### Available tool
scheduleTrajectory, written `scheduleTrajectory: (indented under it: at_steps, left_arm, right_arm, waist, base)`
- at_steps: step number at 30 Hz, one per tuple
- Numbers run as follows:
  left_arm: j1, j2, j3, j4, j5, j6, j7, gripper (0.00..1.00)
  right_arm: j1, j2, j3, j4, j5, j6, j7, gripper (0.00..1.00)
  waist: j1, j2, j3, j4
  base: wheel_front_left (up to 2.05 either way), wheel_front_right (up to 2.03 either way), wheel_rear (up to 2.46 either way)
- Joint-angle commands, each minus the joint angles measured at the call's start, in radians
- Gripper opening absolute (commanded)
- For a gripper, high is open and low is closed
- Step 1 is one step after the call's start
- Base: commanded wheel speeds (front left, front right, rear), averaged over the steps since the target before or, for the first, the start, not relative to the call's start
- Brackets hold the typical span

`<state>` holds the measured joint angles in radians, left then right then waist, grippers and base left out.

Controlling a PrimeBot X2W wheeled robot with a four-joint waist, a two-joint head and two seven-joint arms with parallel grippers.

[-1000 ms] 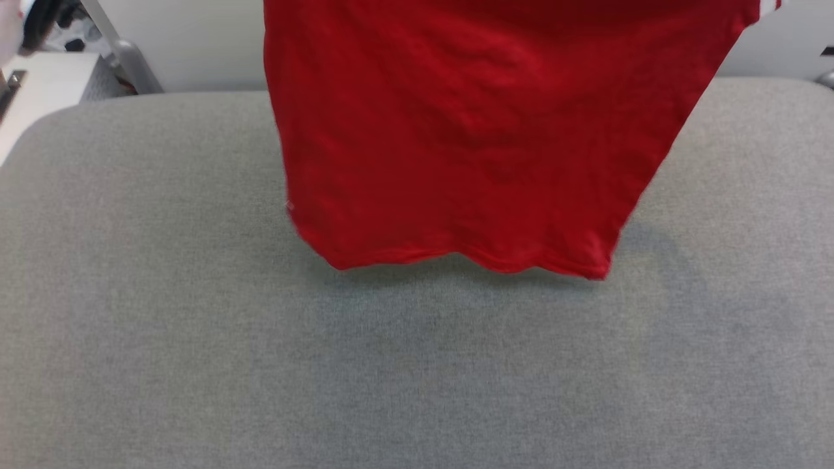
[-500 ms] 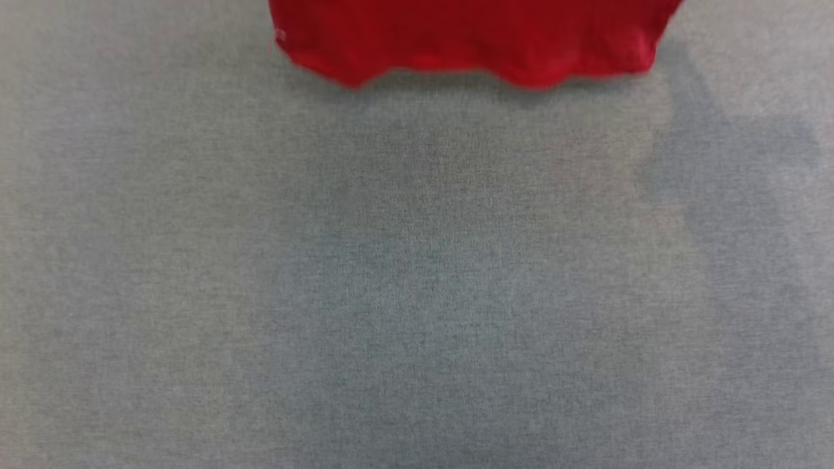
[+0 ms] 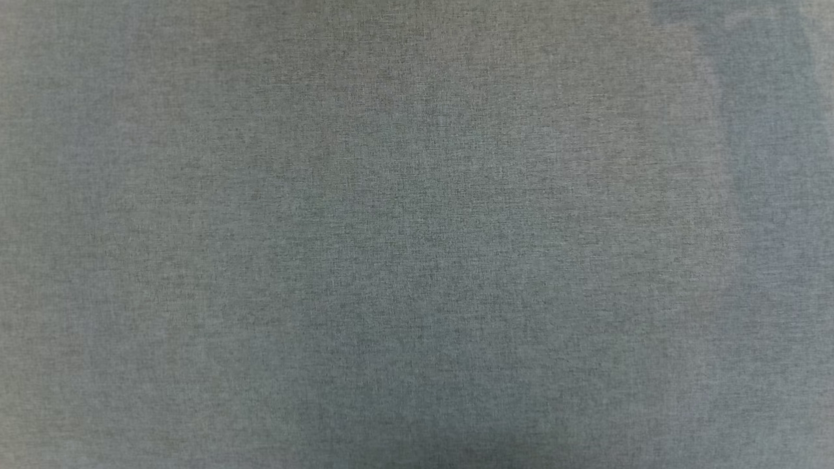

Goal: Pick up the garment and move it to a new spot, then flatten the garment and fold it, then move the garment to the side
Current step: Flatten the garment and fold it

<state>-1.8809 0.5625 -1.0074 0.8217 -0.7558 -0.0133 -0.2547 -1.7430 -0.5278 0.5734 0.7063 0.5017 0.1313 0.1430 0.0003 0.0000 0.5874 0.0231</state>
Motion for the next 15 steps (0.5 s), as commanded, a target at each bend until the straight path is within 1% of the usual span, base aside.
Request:
scheduleTrajectory:
  at_steps: [1, 8, 15]
  left_arm:
    - [0.035, -0.003, 0.013, -0.004, 0.010, -0.008, -0.006, 0.00]
    - [0.240, 0.028, 0.095, -0.097, 0.040, -0.004, -0.007, 0.00]
    - [0.523, 0.068, 0.193, -0.250, 0.057, 0.032, -0.007, 0.00]
  right_arm:
    - [0.012, 0.003, 0.017, 0.009, 0.020, -0.001, -0.021, 0.00]
    - [0.152, -0.014, 0.107, 0.009, 0.105, -0.001, -0.077, 0.00]
    - [0.359, -0.067, 0.183, -0.061, 0.227, -0.001, -0.131, 0.00]
  waist:
    - [-0.0003, 0.0000, -0.006, 0.001]
    - [-0.0003, 0.0000, -0.070, -0.002]
    - [-0.0003, 0.0000, -0.151, 0.006]
  base:
    - [0.00, 0.00, 0.00]
    - [0.00, 0.00, 0.00]
    - [0.00, 0.00, 0.00]
